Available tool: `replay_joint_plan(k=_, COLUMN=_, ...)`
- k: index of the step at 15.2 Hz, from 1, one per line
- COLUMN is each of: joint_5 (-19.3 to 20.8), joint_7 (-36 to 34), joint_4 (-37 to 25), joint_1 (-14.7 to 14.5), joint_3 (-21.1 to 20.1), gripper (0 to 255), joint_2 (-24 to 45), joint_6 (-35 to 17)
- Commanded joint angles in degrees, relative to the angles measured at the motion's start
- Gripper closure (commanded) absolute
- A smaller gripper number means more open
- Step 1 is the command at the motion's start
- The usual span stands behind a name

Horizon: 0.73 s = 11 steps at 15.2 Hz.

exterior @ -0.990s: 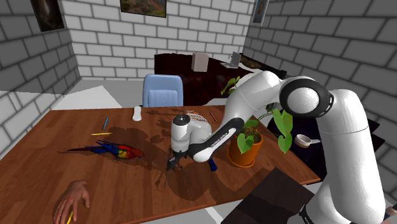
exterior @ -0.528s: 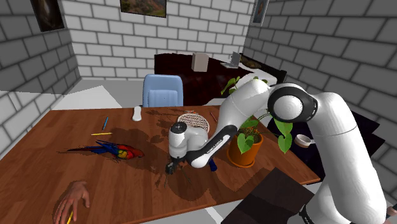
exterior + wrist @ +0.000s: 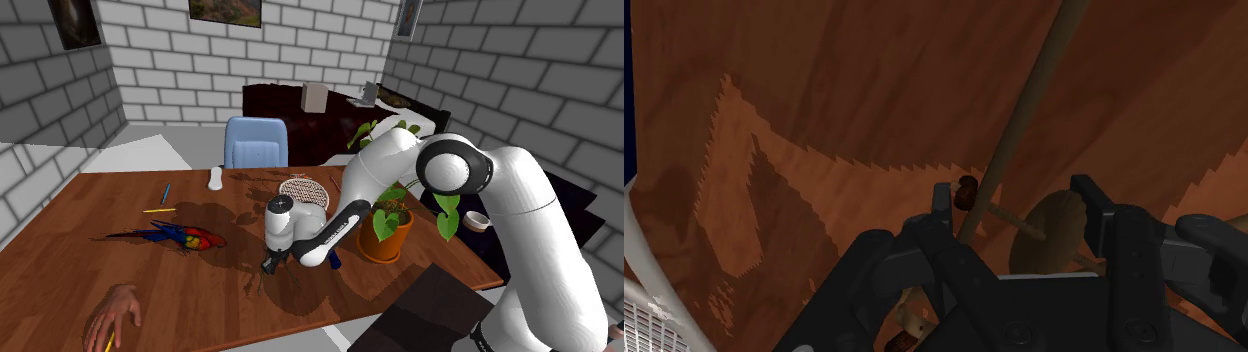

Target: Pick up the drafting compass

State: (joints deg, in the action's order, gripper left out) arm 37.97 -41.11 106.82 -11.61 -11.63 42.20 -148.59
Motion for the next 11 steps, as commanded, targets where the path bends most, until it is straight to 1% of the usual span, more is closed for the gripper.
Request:
replay_joint_plan(k=1, joint_5=0.0, joint_7=0.0, joint_4=0.0, joint_1=0.0, joint_3=0.0, gripper=255, joint_2=0.1, joint_6=0.0)
replay_joint_plan(k=5, joint_5=0.0, joint_7=0.0, joint_4=0.0, joint_1=0.0, joint_3=0.0, gripper=255, joint_2=0.1, joint_6=0.0)
replay_joint_plan(k=11, joint_5=-1.8, joint_7=1.7, joint_4=1.6, joint_1=1.2, joint_3=-1.7, gripper=255, joint_2=-3.9, joint_6=2.4)
